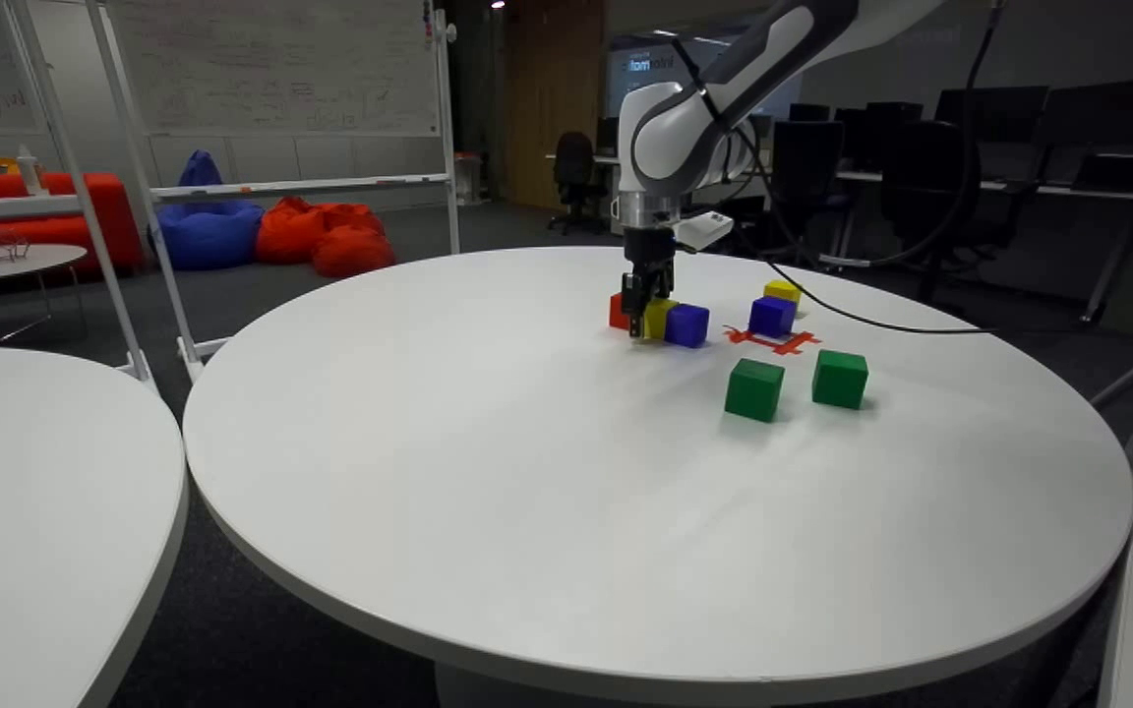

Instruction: Pick up the red object and put it at the center of the table

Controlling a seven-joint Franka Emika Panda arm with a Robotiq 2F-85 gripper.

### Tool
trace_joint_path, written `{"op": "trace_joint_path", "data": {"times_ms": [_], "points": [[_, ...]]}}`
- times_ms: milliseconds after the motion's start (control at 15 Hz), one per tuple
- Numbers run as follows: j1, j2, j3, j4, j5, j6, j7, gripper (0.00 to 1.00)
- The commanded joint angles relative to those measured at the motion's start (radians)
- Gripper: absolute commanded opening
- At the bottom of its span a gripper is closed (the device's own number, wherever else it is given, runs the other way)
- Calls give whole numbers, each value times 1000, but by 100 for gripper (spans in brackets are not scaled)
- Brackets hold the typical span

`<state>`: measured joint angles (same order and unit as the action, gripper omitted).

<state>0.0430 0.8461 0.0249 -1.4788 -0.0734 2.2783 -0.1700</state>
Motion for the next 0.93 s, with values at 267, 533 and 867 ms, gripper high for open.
{"op": "trace_joint_path", "data": {"times_ms": [267, 533, 867], "points": [[14, 14, -5, 92, -16, -69, 20, 100], [12, 19, -3, 120, -17, -89, 10, 100], [5, 7, 6, 83, -6, -54, 8, 100]]}}
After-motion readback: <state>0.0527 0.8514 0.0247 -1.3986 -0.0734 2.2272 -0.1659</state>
